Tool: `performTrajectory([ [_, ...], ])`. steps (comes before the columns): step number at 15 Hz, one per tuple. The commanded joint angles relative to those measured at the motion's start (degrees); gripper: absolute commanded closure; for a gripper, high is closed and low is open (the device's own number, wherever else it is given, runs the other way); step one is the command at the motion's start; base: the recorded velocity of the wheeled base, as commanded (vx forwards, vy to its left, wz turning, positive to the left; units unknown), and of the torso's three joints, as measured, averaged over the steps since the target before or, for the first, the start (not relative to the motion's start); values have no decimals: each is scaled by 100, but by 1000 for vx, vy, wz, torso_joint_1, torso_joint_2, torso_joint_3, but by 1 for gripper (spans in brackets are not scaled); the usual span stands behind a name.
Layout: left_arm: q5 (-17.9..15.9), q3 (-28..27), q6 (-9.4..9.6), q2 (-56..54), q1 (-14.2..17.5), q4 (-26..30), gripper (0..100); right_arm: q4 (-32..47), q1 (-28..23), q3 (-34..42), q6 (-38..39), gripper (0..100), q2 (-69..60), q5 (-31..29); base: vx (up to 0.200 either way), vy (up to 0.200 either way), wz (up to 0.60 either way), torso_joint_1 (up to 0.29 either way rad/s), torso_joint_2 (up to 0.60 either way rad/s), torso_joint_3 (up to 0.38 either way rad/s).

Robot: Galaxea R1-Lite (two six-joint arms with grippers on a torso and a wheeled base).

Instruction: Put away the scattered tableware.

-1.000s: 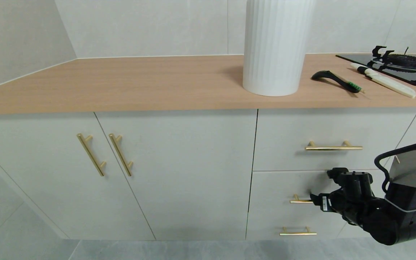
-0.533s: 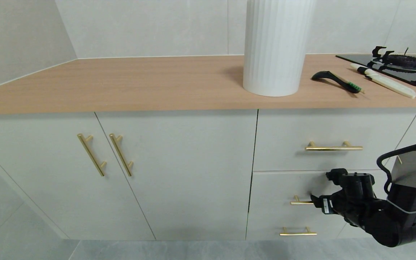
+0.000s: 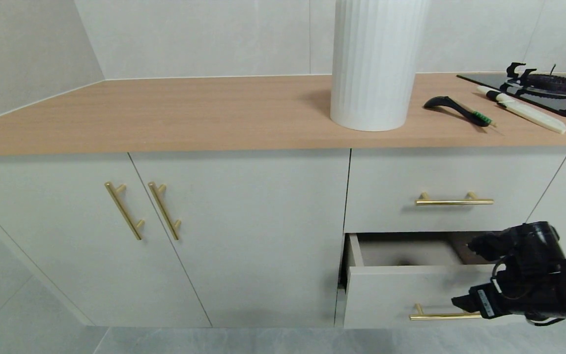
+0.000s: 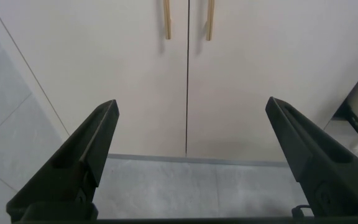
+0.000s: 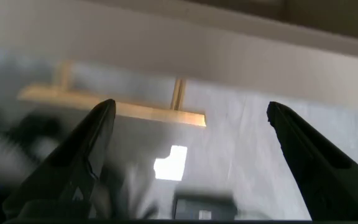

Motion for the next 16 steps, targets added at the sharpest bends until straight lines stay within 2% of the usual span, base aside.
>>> performTrajectory([
  [1, 1, 0, -2, 7, 4, -7, 0, 1688, 32, -740, -4, 0, -2068, 245, 0, 0, 0, 0, 0, 0],
  [6, 1, 0, -2, 7, -4, -7, 0, 1521, 173, -907, 330, 0, -1989, 254, 0, 0, 0, 0, 0, 0],
  [10, 1, 0, -2, 7, 4, 2, 0, 528, 489, -732, 717, 0, -838, 122, 0, 0, 0, 0, 0, 0],
  [13, 1, 0, -2, 7, 4, -7, 0, -281, 586, -679, 1024, 0, -82, -388, 0, 0, 0, 0, 0, 0],
  [16, 1, 0, -2, 7, 4, -7, 0, -465, 586, -670, 1024, 0, 191, -449, 0, 0, 0, 0, 0, 0],
])
